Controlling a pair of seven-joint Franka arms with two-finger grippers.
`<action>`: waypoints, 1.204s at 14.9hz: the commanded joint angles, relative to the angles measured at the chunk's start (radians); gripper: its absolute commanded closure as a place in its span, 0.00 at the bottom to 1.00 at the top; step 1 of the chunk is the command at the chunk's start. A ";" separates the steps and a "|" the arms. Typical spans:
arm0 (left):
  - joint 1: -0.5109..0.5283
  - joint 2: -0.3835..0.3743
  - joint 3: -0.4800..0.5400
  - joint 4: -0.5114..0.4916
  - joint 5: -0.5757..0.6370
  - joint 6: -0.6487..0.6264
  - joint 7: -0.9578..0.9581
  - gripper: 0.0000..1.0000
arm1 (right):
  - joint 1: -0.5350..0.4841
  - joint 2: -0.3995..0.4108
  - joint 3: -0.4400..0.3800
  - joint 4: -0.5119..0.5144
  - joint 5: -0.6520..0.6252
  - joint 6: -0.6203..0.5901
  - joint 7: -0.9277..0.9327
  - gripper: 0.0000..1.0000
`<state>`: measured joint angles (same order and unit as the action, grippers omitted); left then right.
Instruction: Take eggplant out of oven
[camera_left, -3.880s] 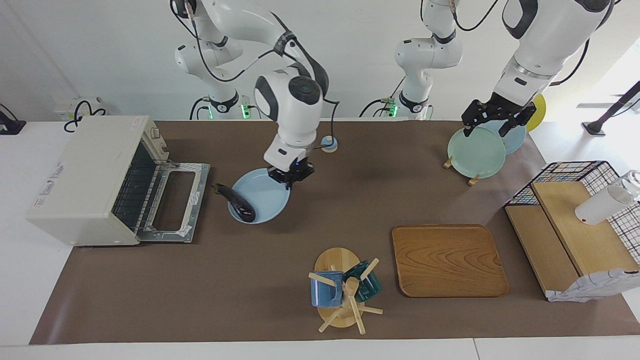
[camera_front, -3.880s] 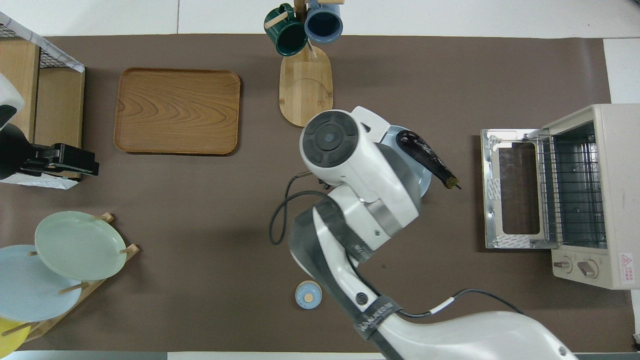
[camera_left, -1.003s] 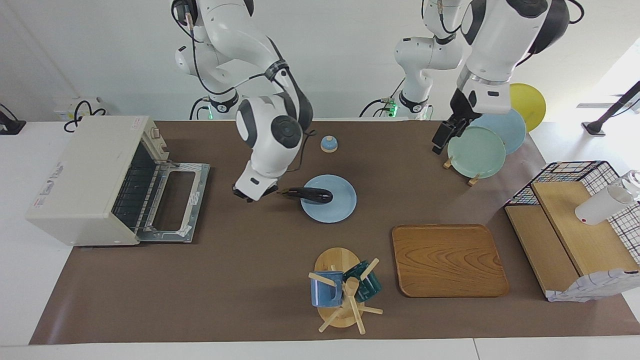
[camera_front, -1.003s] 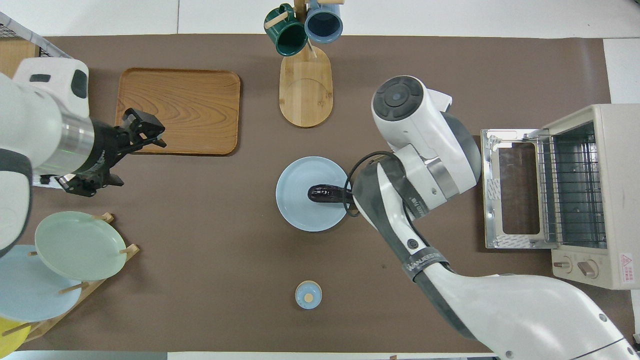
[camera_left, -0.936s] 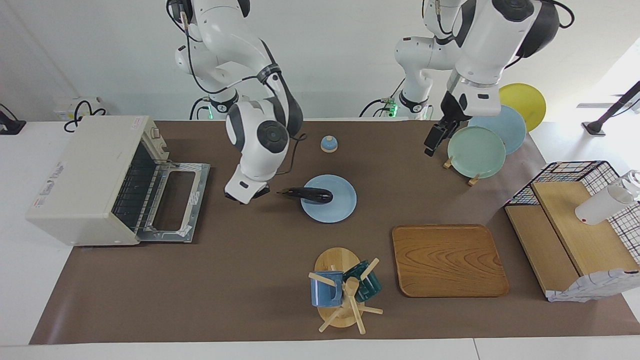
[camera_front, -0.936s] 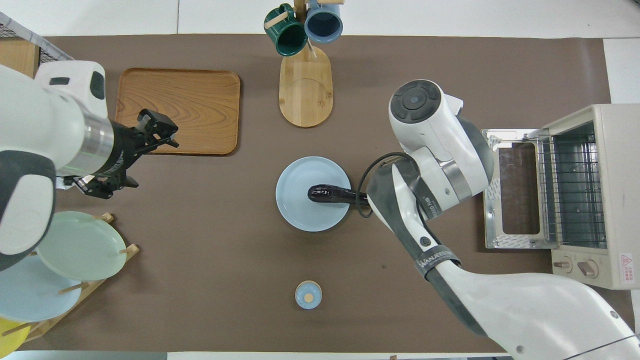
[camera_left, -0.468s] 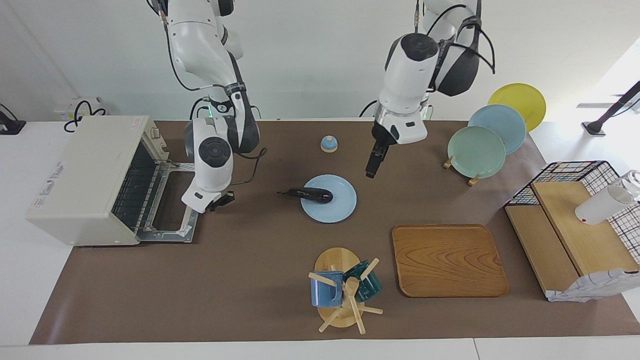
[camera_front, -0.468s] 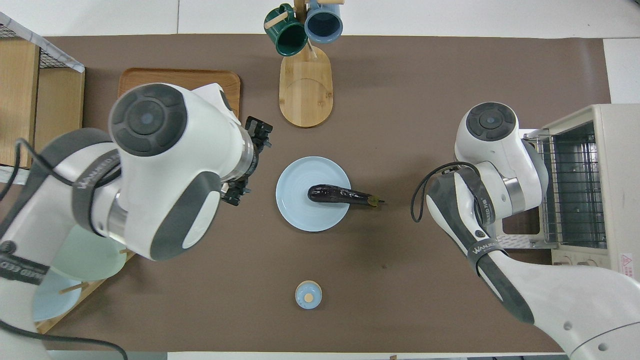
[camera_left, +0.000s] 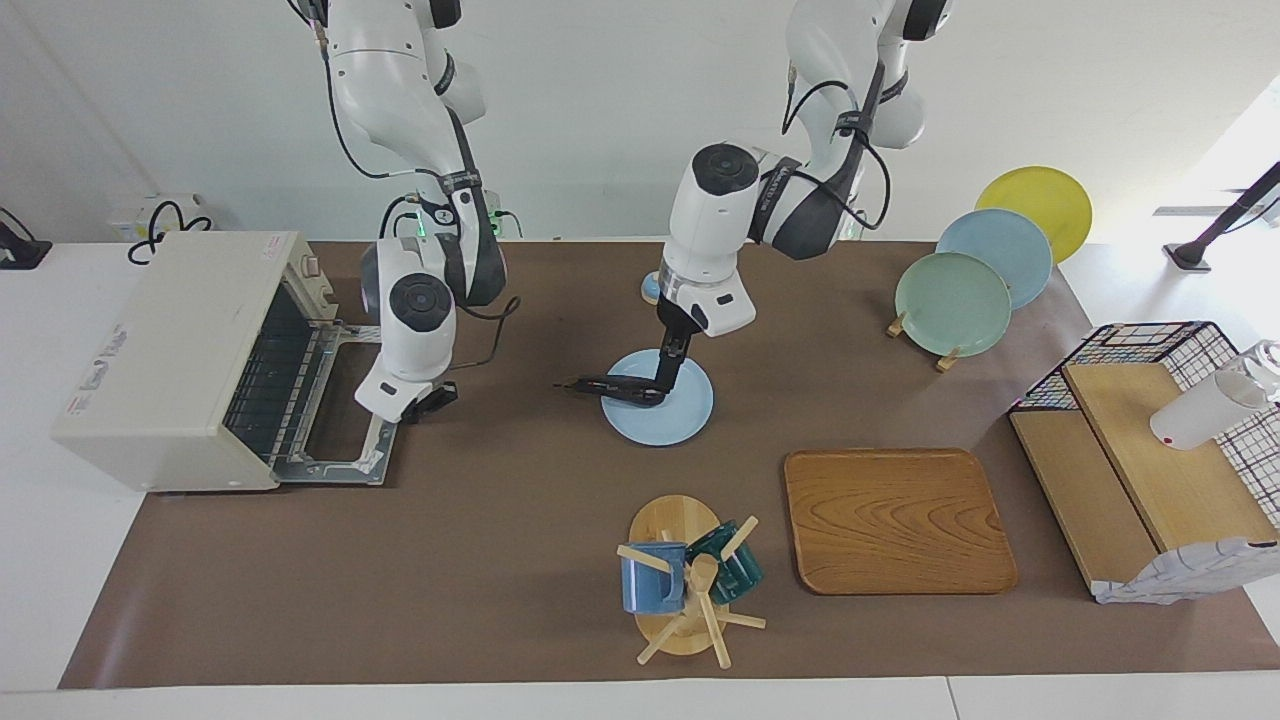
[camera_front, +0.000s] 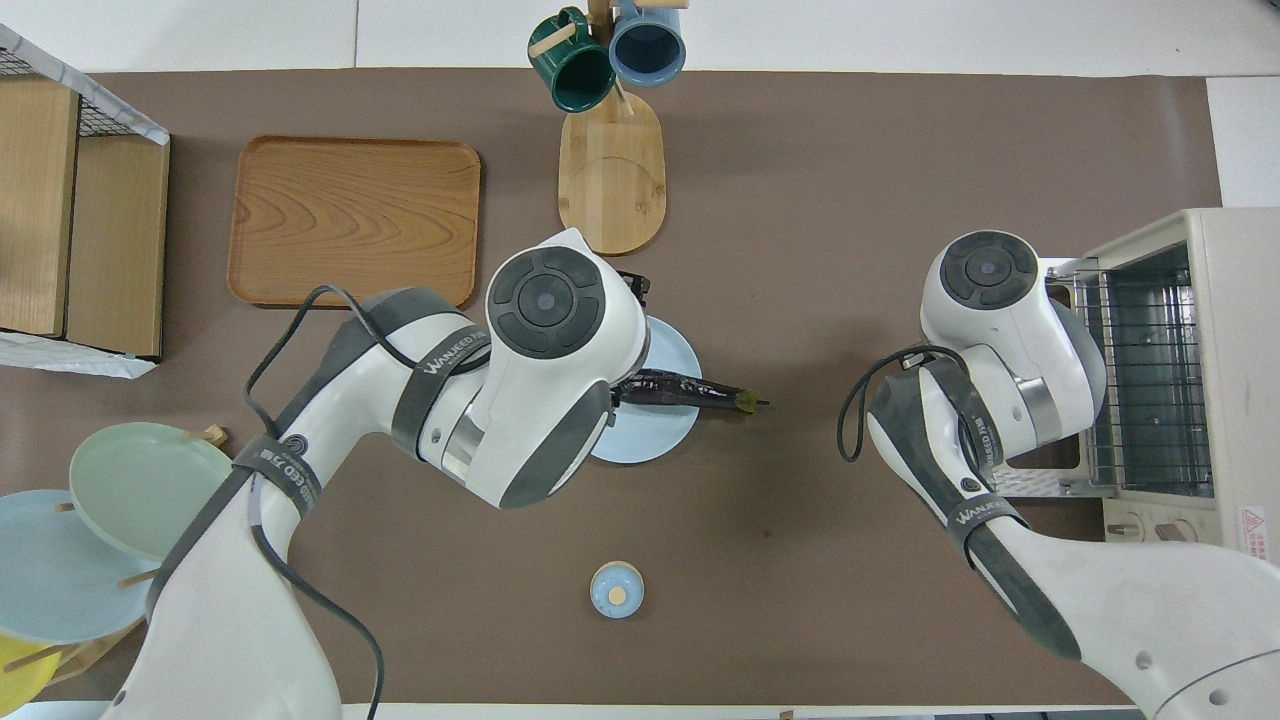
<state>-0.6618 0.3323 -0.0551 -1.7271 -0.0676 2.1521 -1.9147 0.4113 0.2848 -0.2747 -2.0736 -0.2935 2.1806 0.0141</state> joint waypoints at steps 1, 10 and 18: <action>-0.044 0.066 0.021 0.029 -0.009 0.040 -0.107 0.00 | -0.014 -0.027 0.006 0.009 -0.018 -0.042 -0.055 1.00; -0.071 0.126 0.024 -0.011 0.009 0.121 -0.260 0.00 | -0.083 -0.119 -0.009 0.109 -0.019 -0.235 -0.284 1.00; -0.071 0.123 0.024 -0.023 0.009 0.123 -0.259 0.00 | -0.141 -0.182 -0.011 0.121 -0.030 -0.300 -0.396 0.99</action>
<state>-0.7138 0.4593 -0.0498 -1.7287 -0.0665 2.2566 -2.1566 0.3229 0.1038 -0.2737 -1.9442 -0.2904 1.8868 -0.3187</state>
